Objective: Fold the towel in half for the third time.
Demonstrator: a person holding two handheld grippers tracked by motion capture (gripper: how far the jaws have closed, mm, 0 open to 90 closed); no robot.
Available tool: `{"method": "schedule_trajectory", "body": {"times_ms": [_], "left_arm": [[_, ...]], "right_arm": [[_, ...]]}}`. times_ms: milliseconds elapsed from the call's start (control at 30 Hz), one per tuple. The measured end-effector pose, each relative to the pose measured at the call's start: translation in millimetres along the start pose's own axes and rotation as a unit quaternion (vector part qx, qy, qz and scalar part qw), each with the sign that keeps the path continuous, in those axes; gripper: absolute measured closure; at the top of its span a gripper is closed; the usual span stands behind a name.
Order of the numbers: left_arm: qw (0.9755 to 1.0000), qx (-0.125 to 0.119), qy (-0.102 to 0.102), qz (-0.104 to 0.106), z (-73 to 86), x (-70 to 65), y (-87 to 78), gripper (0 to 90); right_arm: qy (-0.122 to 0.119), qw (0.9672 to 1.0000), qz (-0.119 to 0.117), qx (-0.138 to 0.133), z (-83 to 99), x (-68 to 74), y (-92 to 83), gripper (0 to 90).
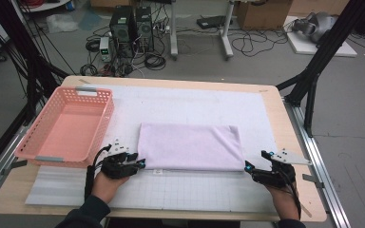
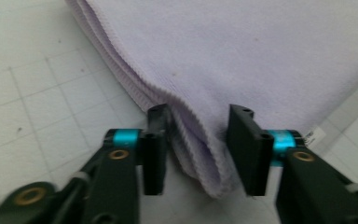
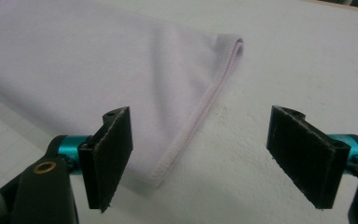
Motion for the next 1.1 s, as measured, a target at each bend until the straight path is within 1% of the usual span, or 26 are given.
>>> {"method": "schedule_trajectory", "body": {"times_ms": [33,67,133,300,400,467,533,567,633,800,900,1033,1100], "left_arm": [[1.0,0.0,-0.005,0.006,-0.1,-0.3,0.5,69.2],[0.9999,-0.001,-0.014,0.01,0.0,-1.0,1.2,73.5],[0.9997,0.001,-0.018,0.015,0.0,-0.4,0.8,76.5],[0.9989,-0.004,-0.04,0.025,-0.9,3.1,-1.2,79.2],[0.9982,-0.01,-0.05,0.031,-2.3,6.6,-6.0,79.8],[0.9978,-0.018,-0.055,0.032,-4.9,8.7,-10.7,80.4],[0.9973,-0.023,-0.059,0.037,-6.3,9.8,-14.4,80.5],[0.9972,-0.023,-0.06,0.038,-6.0,9.7,-15.4,80.5],[0.9974,-0.021,-0.058,0.038,-5.0,8.9,-17.2,80.5],[0.9971,-0.025,-0.062,0.038,-5.5,10.8,-21.2,80.7],[0.9966,-0.03,-0.067,0.038,-6.6,13.5,-23.5,80.8],[0.9967,-0.028,-0.067,0.036,-5.4,14.2,-24.0,80.8],[0.997,-0.028,-0.062,0.038,-5.2,14.3,-24.1,80.8]], "right_arm": [[-0.001,1.0,-0.002,-0.001,-0.9,1.1,1.6,21.4],[-0.004,1.0,-0.004,-0.001,-1.7,2.0,3.1,21.4],[-0.005,1.0,-0.008,0.0,-3.6,4.7,5.9,21.4],[-0.009,0.9996,-0.025,-0.006,-11.7,13.0,14.8,21.4],[-0.003,0.9987,-0.048,-0.015,-21.4,20.1,20.9,21.3],[-0.011,0.9981,-0.057,-0.02,-30.1,27.2,25.4,21.1],[-0.02,0.9968,-0.074,-0.021,-37.9,36.0,31.8,19.0],[-0.027,0.9964,-0.078,-0.02,-41.7,40.1,36.4,18.4],[-0.035,0.9952,-0.09,-0.017,-49.5,48.1,47.8,18.3],[-0.05,0.9925,-0.11,-0.018,-72.9,67.3,79.1,18.3],[-0.062,0.9909,-0.12,-0.006,-84.9,76.6,97.2,18.3],[-0.074,0.9881,-0.134,0.017,-99.9,86.7,121.6,18.3],[-0.086,0.9862,-0.14,0.024,-109.1,92.1,133.6,18.3]]}}
Point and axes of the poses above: each handheld gripper's, and its own axes: y roughly forward along the jaws, z roughly out of its underside, x roughly to its left, the point moved 3 cm from there along y, roughly forward along the jaws, and after that the axes turned 2 degrees about -x, right-handed, at the moved point
